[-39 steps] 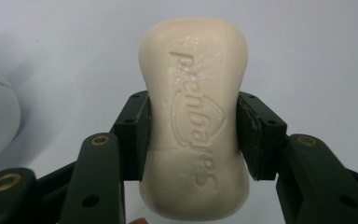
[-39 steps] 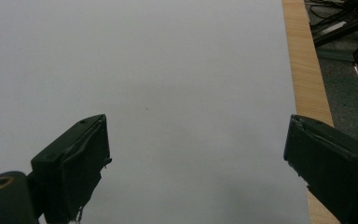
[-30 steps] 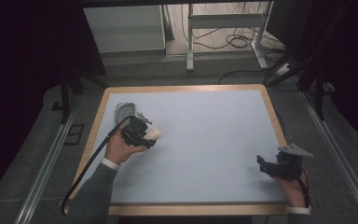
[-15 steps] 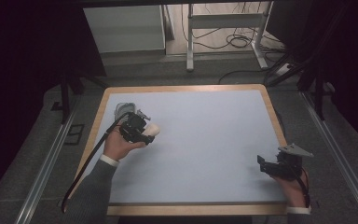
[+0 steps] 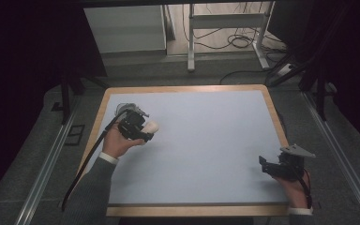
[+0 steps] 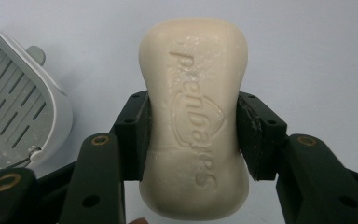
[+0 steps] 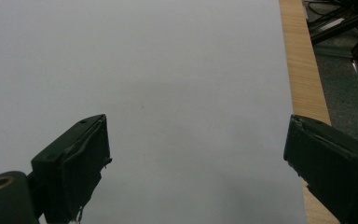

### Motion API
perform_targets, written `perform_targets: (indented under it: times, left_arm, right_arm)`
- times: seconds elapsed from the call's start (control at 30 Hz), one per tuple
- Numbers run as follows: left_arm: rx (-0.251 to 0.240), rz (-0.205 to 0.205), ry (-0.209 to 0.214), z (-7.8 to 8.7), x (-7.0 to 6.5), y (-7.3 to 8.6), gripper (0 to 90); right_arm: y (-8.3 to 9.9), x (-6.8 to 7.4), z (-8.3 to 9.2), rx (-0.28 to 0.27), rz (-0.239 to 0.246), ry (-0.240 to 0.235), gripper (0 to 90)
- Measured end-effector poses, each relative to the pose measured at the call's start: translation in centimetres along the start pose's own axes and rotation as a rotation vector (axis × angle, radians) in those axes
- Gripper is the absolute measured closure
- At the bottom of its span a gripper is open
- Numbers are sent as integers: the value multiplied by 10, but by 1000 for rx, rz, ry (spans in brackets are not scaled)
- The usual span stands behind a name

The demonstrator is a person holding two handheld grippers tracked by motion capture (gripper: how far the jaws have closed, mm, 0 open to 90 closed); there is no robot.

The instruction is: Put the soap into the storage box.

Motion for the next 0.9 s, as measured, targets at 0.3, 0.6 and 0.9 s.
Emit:
perform_targets:
  times: [0.3,0.6,0.9]
  left_arm:
    - [-4,1,-12,2,6,-5,496]
    - [-10,24,-25,6,18,-10,496]
    - [-18,39,-32,11,27,-13,496]
  right_arm:
    - [0,0,1,-1,-4,1,68]
    - [0,-1,1,-2,-5,4,68]
    - [0,-2,1,1,-9,7,69]
Point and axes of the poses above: each handheld gripper's, and its own axes: z roughly backward along the jaws, y roughly out of its underside, x roughly to its left, the point moved 9 cm from there along -z, roughly forward along the jaws, and after that the axes turned 6 degrees about y, right-handed, at the moved point
